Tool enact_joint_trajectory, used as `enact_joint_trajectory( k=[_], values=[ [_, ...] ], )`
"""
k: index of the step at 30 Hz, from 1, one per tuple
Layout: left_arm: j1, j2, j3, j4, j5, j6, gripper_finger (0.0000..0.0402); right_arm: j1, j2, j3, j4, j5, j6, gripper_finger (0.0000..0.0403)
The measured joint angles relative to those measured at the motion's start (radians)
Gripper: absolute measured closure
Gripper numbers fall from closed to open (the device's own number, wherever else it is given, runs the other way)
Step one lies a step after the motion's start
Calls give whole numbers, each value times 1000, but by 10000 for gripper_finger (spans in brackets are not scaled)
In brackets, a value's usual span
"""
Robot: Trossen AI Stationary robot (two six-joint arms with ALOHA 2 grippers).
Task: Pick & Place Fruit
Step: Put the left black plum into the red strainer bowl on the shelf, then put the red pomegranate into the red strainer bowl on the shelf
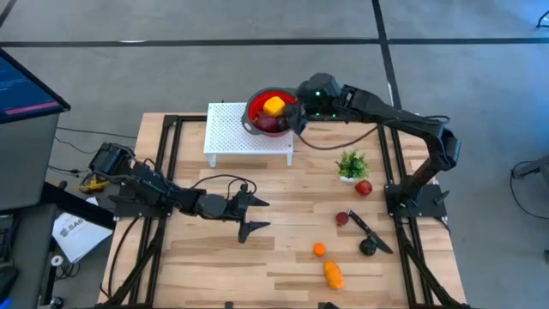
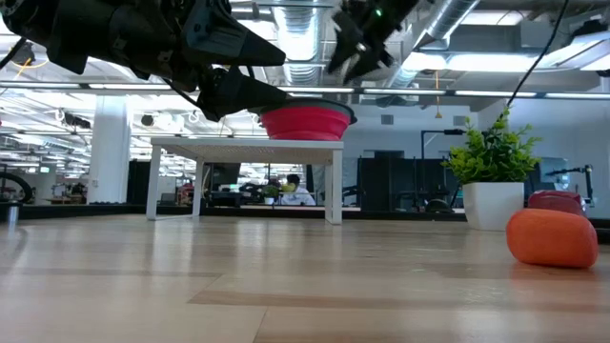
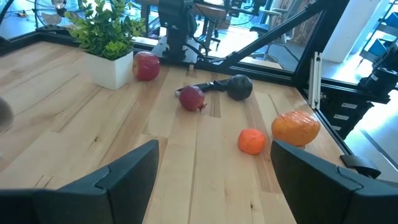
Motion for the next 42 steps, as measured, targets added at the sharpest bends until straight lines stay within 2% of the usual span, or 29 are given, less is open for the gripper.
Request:
enact_joint_trajectory(
  k=[4,7,10,20,24,29,32,36,39,42],
  values=[
    [0,0,0,0,0,0,100,-38,2,-1,-77,3,11,104],
    [0,0,0,0,0,0,100,-39,29,-1,-89,-8,0,124],
    [0,0,0,0,0,0,100,-38,61,-3,-66,-14,-15,163],
    [0,0,0,0,0,0,100,-48,120,-3,56,26,-26,332],
    [0,0,0,0,0,0,100,-48,118,-3,103,50,-26,366],
    [0,0,0,0,0,0,100,-22,77,-3,95,54,-63,391],
    [-1,0,0,0,0,0,100,37,30,-3,32,56,-93,400],
    [-11,0,0,0,0,0,100,179,-39,-23,-57,69,-134,401],
    [-20,0,0,0,0,0,100,321,-90,-64,-136,141,-139,402],
    [-30,0,0,0,0,0,100,476,-141,-140,-207,259,-99,401]
  ],
)
